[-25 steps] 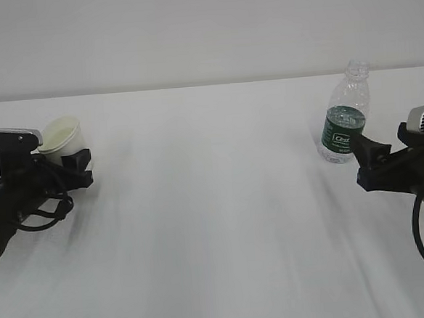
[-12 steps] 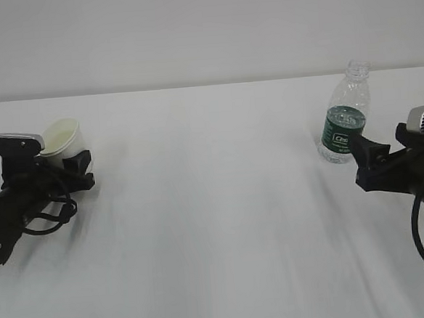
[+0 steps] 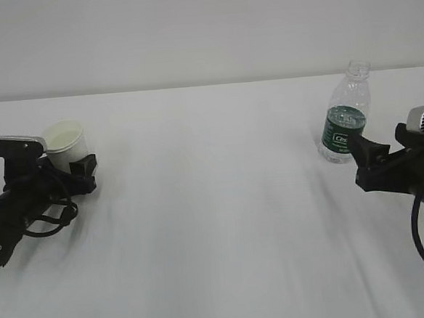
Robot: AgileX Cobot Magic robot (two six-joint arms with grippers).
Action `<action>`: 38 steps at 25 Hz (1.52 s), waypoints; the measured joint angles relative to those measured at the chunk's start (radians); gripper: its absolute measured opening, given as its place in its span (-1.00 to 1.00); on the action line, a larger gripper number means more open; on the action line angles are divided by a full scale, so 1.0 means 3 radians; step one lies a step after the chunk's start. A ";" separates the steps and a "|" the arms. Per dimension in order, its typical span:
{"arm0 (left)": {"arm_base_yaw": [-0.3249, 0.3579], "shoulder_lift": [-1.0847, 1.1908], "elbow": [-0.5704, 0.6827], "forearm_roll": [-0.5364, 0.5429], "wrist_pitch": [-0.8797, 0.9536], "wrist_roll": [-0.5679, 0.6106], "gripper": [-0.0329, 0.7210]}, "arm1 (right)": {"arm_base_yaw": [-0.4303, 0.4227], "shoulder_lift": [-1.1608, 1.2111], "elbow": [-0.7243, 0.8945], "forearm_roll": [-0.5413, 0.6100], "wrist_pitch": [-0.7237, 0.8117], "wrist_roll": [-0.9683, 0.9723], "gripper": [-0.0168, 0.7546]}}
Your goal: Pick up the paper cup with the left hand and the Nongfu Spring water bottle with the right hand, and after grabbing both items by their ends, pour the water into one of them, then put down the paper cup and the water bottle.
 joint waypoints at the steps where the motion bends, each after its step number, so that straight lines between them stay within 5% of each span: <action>1: 0.0000 0.0005 0.0000 0.0000 0.0000 0.0000 0.53 | 0.0000 0.0000 0.0000 0.0000 0.0000 0.0000 0.58; 27: 0.0000 -0.0483 0.0514 -0.0026 0.0026 0.0000 0.55 | 0.0000 -0.0214 0.0008 0.0000 0.0000 0.0005 0.58; 38: 0.0000 -0.0482 0.0539 -0.0032 0.0026 0.0000 0.75 | 0.0000 -0.0214 0.0011 -0.0087 0.0035 0.0029 0.58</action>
